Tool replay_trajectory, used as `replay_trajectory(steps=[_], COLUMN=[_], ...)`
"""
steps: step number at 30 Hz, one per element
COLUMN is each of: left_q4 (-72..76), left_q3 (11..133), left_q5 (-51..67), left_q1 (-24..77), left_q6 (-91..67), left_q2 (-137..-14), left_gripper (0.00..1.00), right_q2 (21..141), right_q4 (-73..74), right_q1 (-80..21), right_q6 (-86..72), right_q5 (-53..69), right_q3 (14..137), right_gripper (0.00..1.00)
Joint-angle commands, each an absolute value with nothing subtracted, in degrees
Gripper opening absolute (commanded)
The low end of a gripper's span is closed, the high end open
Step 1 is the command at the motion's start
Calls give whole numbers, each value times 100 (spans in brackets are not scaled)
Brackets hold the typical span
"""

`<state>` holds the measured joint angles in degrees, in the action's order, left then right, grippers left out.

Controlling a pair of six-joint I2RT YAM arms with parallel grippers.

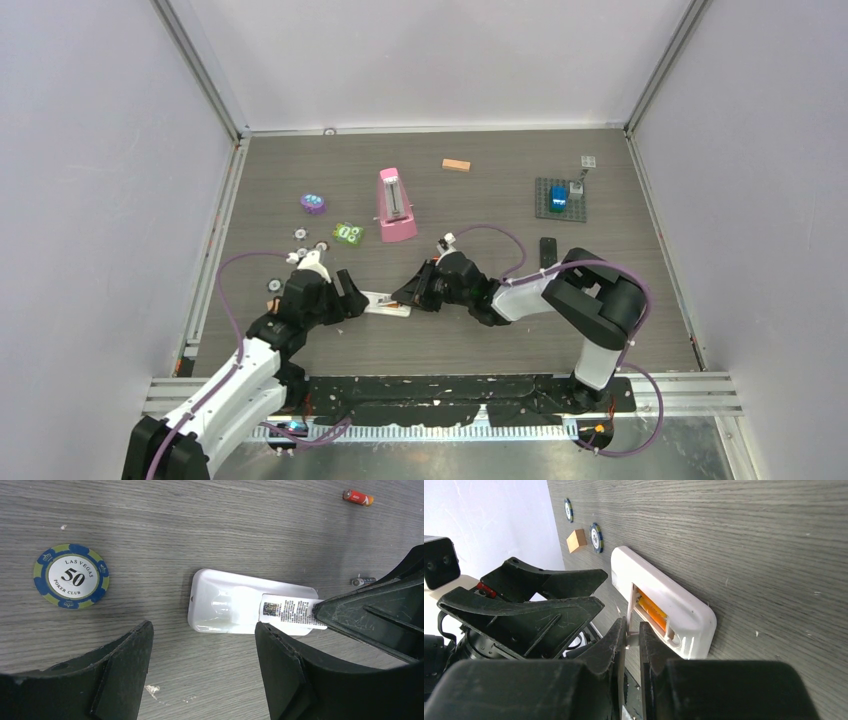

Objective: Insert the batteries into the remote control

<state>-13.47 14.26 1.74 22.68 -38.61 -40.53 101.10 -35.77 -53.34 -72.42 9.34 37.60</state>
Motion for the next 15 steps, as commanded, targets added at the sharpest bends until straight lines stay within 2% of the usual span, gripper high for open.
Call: replay_trajectory(steps=[1,7,15], left_q4=[-997,-942,-869], left_q3=[1398,1462,1516], left_q5=[152,229,392], left_q1=[2230,2233,2232], left_q6=[-3904,-3918,-3976], left_q2=[-4136,-4314,-4548], left_gripper=[75,76,77], right_q2=[10220,10268,10069], right_q4=[-3793,-3740,-3322], right_q1=[-5334,-5339,-5335], right_q6=[-7288,-7330,-7250], right_q5=[948,1020,982], right_q3=[3846,3826,3790], right_gripper=[5,9,30])
